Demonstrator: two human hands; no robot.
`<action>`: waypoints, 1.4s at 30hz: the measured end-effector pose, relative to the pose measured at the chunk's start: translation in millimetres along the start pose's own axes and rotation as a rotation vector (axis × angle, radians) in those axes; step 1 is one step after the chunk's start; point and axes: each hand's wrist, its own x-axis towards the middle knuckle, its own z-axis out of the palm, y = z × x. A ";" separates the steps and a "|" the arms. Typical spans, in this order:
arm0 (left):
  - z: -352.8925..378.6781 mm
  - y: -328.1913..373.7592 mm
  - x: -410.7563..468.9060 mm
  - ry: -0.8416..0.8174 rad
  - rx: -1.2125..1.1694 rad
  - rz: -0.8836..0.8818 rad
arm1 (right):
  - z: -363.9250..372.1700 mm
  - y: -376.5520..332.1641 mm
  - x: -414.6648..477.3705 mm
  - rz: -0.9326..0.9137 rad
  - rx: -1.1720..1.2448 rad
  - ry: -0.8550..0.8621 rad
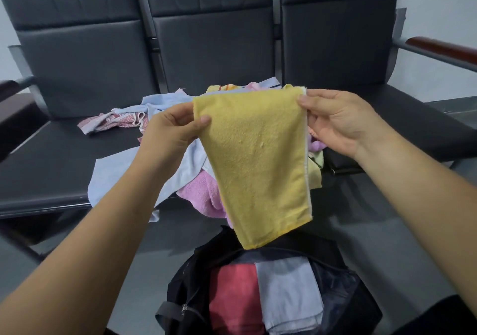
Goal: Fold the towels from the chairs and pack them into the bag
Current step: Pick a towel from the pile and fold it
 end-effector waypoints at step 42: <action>22.1 -8.3 -8.4 -0.082 -0.237 -0.281 | -15.9 40.9 16.1 0.179 0.040 -0.098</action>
